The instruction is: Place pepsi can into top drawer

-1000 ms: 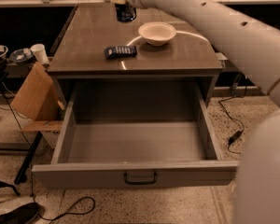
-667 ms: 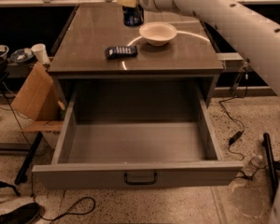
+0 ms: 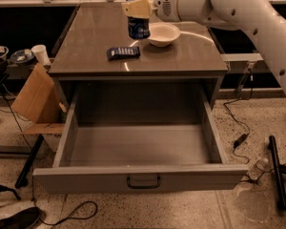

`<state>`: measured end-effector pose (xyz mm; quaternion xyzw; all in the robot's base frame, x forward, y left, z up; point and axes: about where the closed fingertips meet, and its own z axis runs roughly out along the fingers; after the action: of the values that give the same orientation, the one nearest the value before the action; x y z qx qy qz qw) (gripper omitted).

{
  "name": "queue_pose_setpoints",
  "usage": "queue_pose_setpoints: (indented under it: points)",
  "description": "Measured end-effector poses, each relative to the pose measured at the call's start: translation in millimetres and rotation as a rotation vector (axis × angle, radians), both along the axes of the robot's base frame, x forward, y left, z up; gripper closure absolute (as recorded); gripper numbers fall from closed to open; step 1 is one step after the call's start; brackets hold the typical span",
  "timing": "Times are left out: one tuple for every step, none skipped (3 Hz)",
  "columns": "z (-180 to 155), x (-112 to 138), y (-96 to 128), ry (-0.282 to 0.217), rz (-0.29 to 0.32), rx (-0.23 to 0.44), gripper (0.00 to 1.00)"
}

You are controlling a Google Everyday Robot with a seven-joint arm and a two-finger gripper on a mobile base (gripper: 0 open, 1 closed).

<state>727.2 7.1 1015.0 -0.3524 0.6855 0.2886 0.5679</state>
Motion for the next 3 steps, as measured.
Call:
queue_pose_setpoints:
  points:
    - [-12.7, -22.1, -1.0, 0.012, 0.097, -0.016, 1.0]
    - [-26.0, -31.9, 1.1, 0.023, 0.149, -0.023, 1.0]
    - [-26.1, -31.9, 1.1, 0.023, 0.149, -0.023, 1.0]
